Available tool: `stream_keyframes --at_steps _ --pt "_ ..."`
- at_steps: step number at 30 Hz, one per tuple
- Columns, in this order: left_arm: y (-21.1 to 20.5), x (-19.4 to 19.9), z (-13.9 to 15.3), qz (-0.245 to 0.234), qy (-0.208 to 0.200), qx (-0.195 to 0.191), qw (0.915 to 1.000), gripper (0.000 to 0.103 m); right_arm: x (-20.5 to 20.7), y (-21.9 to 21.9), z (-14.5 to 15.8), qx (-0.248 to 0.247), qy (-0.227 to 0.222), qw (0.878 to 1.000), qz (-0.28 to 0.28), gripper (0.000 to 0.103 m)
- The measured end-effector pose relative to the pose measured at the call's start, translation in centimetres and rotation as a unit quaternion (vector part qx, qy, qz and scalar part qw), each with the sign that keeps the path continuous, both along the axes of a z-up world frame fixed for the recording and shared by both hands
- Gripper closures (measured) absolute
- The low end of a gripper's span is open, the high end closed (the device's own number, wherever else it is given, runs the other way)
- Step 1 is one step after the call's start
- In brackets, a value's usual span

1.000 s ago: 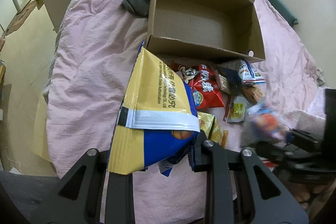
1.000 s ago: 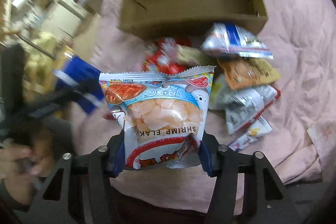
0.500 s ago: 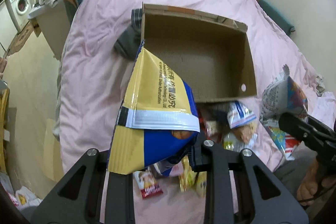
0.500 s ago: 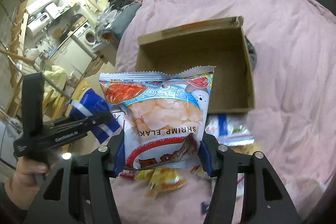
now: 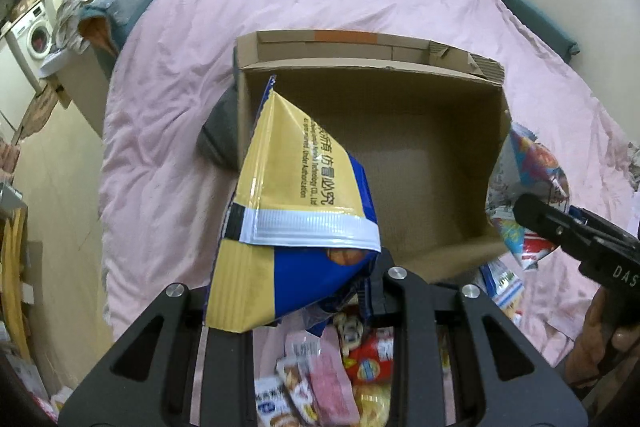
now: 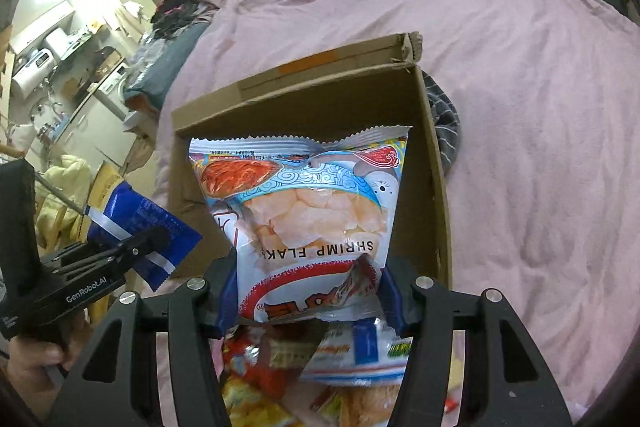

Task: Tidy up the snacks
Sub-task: 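Carry both bags into the cardboard box and open both grippers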

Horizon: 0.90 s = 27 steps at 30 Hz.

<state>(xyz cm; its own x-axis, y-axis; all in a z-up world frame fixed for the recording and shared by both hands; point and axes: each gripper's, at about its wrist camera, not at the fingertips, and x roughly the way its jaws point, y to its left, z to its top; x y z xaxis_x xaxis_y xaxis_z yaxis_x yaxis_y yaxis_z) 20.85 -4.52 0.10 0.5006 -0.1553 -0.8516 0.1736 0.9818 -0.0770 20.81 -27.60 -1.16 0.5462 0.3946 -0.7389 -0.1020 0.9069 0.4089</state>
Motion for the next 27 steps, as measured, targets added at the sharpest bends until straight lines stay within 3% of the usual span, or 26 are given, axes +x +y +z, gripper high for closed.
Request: stream_keyframes --at_steps 11,27 --pt "-1.3 1.5 -4.1 -0.026 0.015 0.013 0.9995 0.08 1.8 0.7 -2.9 -0.027 0.027 0.999 -0.007 0.044" --pt "-1.1 1.9 -4.5 -0.021 0.012 0.005 0.9997 0.078 3.5 1.7 -4.1 -0.025 0.052 0.998 -0.013 0.043"
